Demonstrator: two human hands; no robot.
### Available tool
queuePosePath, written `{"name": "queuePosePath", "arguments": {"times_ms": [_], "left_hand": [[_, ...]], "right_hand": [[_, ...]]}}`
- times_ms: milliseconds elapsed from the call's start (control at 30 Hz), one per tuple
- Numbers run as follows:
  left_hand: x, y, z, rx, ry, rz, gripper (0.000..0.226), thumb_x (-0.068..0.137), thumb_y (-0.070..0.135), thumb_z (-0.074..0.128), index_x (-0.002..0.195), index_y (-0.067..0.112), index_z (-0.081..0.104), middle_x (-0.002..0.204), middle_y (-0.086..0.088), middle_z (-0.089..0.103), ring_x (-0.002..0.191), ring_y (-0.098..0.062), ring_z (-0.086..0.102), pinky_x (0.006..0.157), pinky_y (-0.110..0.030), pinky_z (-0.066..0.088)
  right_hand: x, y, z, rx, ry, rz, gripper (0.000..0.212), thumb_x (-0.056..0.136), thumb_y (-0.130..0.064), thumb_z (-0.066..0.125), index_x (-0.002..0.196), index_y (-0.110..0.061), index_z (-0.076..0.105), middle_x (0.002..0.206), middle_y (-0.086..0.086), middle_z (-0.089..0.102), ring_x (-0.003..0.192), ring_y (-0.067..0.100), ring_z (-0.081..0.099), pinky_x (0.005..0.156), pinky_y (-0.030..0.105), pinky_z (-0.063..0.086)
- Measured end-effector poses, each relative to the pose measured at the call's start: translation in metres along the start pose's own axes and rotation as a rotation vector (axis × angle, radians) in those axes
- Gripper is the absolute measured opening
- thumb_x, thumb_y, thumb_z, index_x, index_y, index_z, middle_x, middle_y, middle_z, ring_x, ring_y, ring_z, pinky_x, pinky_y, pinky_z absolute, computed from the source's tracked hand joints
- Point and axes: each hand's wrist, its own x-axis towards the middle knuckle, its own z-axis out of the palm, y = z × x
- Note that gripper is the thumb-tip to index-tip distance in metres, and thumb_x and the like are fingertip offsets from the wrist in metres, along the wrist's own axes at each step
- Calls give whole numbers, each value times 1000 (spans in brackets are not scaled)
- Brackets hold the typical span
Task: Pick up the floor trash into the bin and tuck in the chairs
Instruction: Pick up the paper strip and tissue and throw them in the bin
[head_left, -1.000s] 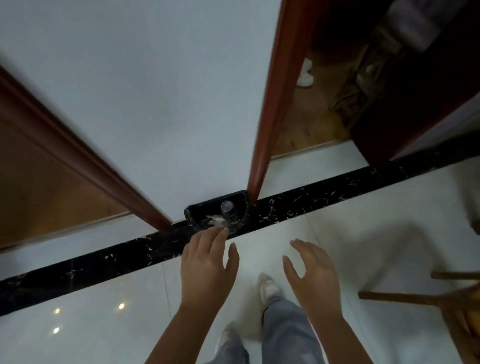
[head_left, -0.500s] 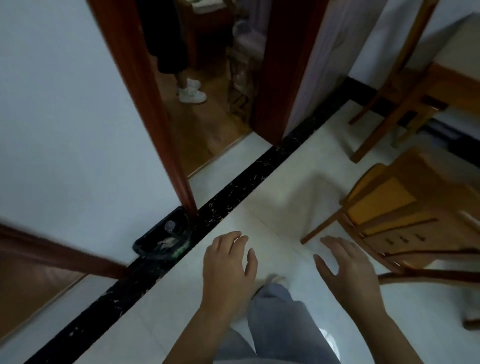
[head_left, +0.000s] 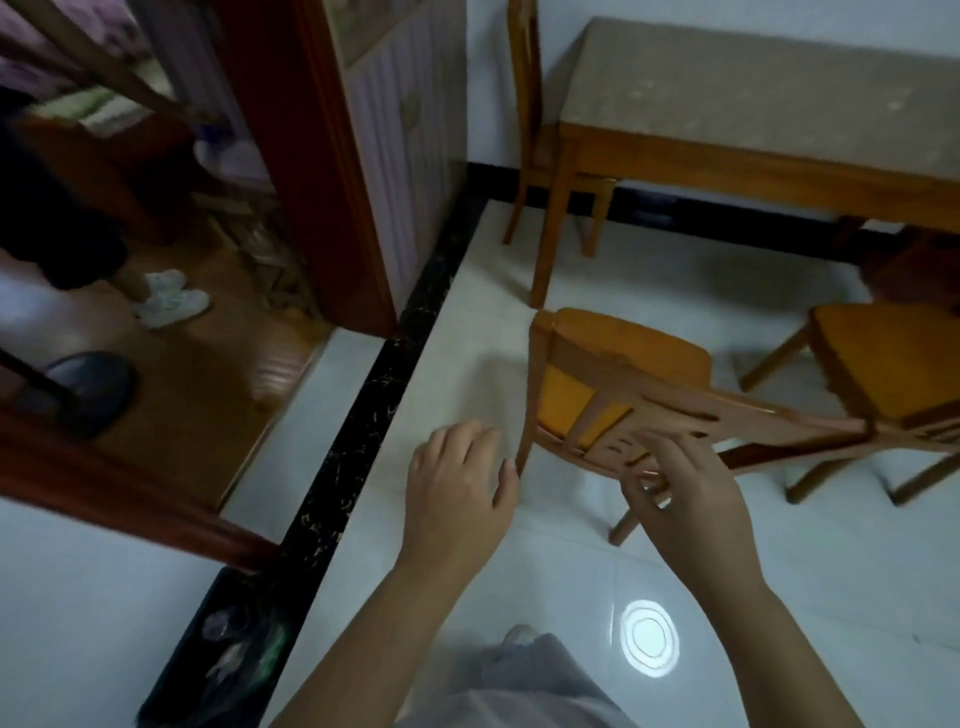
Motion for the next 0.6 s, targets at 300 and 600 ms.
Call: {"name": "queuePosePath", "arguments": {"times_ms": [300, 600], "left_hand": [[114, 48, 38, -103, -24, 174, 36, 86, 29, 44, 103, 6, 67, 104, -9, 66, 98, -27, 60, 83, -39, 49], [193, 97, 95, -200, -191, 424, 40, 87, 33, 39, 105, 9, 66, 104, -7, 67, 98, -25, 60, 84, -31, 37]], "right_hand": [[71, 58, -23, -91, 158, 133, 36, 74, -16, 73, 107, -5, 64, 104, 14, 68, 95, 32, 62, 81, 41, 50], [77, 101, -44, -277, 199, 421, 34, 73, -19, 73, 104, -9, 66, 103, 9, 69, 95, 29, 63, 82, 40, 50]]}}
